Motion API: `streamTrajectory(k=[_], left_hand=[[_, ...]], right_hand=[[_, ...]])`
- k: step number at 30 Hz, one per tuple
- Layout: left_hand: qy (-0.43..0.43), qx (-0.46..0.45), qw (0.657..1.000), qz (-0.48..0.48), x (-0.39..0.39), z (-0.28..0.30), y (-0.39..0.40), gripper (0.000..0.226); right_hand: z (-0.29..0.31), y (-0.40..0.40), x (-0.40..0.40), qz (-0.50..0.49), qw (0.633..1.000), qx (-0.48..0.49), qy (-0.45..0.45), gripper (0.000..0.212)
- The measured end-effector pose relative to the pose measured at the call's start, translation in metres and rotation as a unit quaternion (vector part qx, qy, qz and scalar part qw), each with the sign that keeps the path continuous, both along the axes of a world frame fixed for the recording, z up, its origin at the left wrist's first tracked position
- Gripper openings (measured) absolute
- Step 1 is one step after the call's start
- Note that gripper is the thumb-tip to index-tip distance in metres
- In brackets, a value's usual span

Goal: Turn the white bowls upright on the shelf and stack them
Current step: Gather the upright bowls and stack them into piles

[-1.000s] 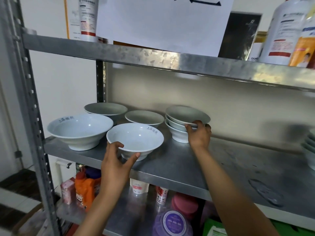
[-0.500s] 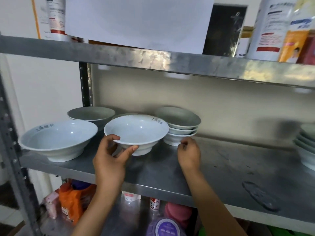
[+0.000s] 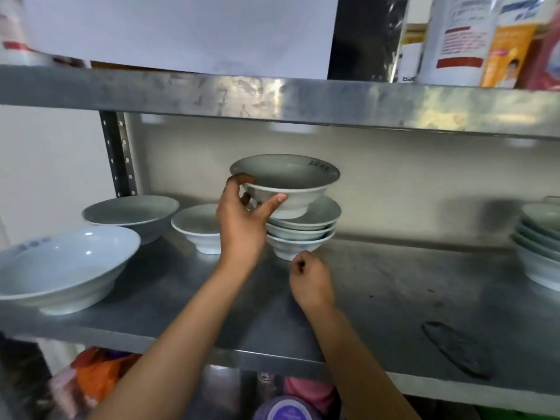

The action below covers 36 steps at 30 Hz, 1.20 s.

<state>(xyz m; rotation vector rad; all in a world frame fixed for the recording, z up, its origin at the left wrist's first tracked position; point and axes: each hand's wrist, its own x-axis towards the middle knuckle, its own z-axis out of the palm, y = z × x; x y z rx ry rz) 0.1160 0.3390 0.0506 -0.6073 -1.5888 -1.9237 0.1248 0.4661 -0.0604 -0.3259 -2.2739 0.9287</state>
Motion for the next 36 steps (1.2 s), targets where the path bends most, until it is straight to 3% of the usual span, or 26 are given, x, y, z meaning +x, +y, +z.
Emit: streamTrajectory(k=[14,18,22,25,36], left_hand=[[-0.045,-0.162,0.984,0.051,-0.053,-0.010,0.038,0.047],[-0.044,-0.292,0.949,0.110,-0.058,-0.026,0.036,0.049],[-0.020,-0.374,0.920,0.111,-0.068,-0.042,0.030,0.045],[-0.016,-0.430,0.899,0.074,-0.063,-0.057,0.020,0.066],[-0.003,-0.411,0.908,0.084,-0.006,-0.071,-0.059,0.064]], right_hand=[[0.000,0.006,-0.005,0.024,1.000,0.019,0.001,0.014],[-0.002,0.006,-0.002,0.025,1.000,0.011,0.005,0.012],[-0.001,0.008,-0.005,0.028,0.999,0.022,0.005,0.014],[-0.002,0.009,-0.005,0.031,0.998,0.048,-0.004,0.015],[0.005,-0.004,-0.001,0.039,0.988,0.146,-0.027,0.010]])
